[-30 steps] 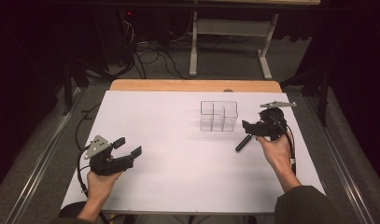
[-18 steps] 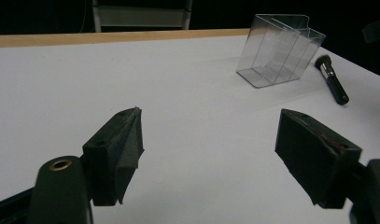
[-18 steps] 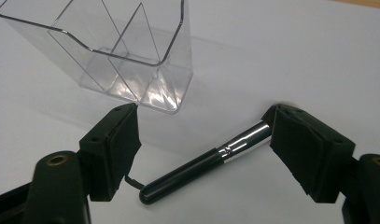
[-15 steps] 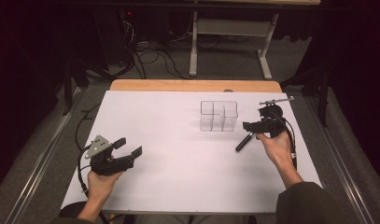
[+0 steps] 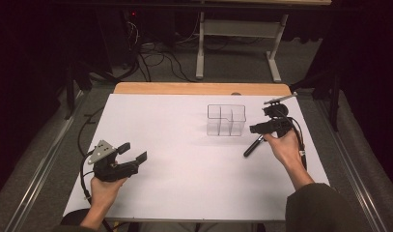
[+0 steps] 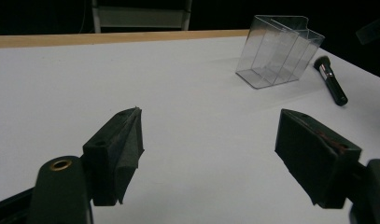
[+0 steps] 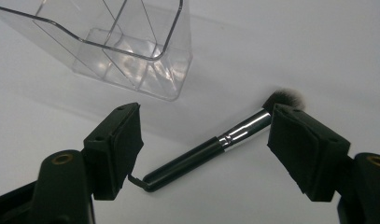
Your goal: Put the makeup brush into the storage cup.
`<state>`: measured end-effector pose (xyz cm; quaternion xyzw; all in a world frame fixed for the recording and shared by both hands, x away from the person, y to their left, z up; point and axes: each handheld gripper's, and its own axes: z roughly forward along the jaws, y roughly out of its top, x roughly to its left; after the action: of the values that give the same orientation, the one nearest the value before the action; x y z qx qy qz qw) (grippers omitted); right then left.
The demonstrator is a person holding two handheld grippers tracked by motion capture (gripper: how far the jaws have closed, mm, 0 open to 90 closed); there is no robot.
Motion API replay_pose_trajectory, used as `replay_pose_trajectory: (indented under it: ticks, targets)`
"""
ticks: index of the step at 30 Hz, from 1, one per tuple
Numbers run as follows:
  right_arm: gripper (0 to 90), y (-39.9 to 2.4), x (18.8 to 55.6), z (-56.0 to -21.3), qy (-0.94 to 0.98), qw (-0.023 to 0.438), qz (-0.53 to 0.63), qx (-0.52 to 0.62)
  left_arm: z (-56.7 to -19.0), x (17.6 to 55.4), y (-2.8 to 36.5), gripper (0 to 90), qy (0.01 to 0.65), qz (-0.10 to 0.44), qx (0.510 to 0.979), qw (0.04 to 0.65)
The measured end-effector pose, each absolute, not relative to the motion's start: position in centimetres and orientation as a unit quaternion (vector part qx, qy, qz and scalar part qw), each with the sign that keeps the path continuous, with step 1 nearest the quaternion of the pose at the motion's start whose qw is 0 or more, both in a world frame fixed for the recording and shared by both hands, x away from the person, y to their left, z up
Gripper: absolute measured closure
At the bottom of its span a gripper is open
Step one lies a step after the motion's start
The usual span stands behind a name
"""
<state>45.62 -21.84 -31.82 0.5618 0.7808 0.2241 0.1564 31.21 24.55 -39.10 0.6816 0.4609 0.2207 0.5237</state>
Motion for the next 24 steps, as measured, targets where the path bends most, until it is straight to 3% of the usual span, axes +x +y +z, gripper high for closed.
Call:
replay_pose_trajectory:
  ticks: [24]
  targets:
    - [29.6,-21.5,48.1,-32.9,0.78,0.113,0.149,0.597,-39.0,31.2,24.5,23.4,0.46,0.22,0.679,0.528]
